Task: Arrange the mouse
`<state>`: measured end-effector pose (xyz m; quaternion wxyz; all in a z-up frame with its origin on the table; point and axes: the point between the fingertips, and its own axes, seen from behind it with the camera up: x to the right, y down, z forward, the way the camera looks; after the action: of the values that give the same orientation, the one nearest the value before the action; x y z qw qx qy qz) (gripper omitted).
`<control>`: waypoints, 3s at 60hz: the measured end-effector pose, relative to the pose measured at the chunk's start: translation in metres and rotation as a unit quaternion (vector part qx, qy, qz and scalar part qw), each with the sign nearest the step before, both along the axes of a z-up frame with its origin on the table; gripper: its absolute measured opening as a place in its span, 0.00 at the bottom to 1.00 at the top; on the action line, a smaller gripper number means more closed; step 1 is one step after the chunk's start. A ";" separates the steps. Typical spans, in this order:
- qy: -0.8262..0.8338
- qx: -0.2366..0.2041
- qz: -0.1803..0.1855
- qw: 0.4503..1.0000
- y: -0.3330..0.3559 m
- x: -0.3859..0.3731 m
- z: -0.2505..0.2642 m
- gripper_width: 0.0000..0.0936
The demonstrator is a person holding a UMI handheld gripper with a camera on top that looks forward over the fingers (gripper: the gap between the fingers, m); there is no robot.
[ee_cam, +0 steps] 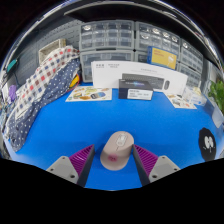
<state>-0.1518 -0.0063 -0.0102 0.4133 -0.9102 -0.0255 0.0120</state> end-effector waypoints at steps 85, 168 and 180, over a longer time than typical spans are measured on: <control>-0.029 0.142 -0.054 0.988 0.009 0.378 0.208 0.38; 0.009 0.018 -0.028 0.999 -0.034 0.405 0.119 0.92; 0.015 0.102 -0.040 0.994 -0.035 0.408 0.209 0.92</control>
<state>0.2560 -0.0414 0.1986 0.5044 -0.8633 0.0157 0.0061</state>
